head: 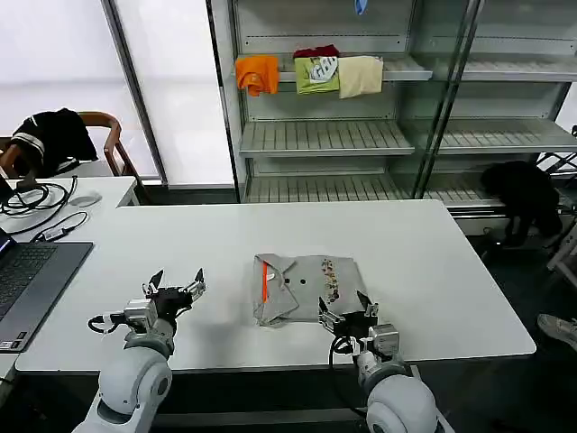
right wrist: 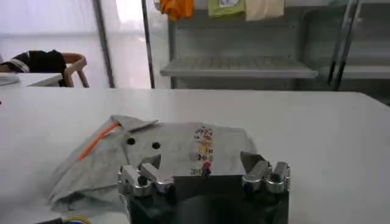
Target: Fold and organize the clothes.
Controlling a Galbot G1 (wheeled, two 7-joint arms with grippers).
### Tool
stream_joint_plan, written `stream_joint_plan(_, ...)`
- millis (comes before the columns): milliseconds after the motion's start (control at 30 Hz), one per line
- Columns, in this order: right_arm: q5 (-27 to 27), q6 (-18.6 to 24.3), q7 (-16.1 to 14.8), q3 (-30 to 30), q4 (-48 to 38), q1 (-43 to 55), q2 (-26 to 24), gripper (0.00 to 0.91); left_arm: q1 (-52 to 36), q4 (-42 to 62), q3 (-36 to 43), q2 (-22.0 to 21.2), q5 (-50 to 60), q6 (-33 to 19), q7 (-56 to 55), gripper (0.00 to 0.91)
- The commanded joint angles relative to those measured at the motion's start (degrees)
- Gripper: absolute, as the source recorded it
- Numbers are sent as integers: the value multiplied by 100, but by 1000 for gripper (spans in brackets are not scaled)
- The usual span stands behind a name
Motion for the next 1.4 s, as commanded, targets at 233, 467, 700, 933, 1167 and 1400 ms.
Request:
stream_joint_plan(233,914,-3,374,-22,-244,-69,-32,907,27,11,6,2,13,-1,15,907)
stream_joint_plan(467,1026,-5,434,-9,-279,-107,-68,907,36,-6,11,1,8,-1,17,907)
stream_joint_plan(700,1164,-11,496,64,-196,-114,-92,907,65,-23,-17,13,-4,-2,27,907)
stream_joint_plan(933,1503,-10,577,242,34,25,-67,907,55,-34,-18,19,-6,-2,25,907)
stream_joint_plan(1167,816,-2,457,141,-109,492,423,907,77,-44,-11,-23,12,0,13,907)
stream_joint_plan(1400,1271,-13,733,-88,-874,808,955,907,121,-59,-24,-40,22,0,15,907)
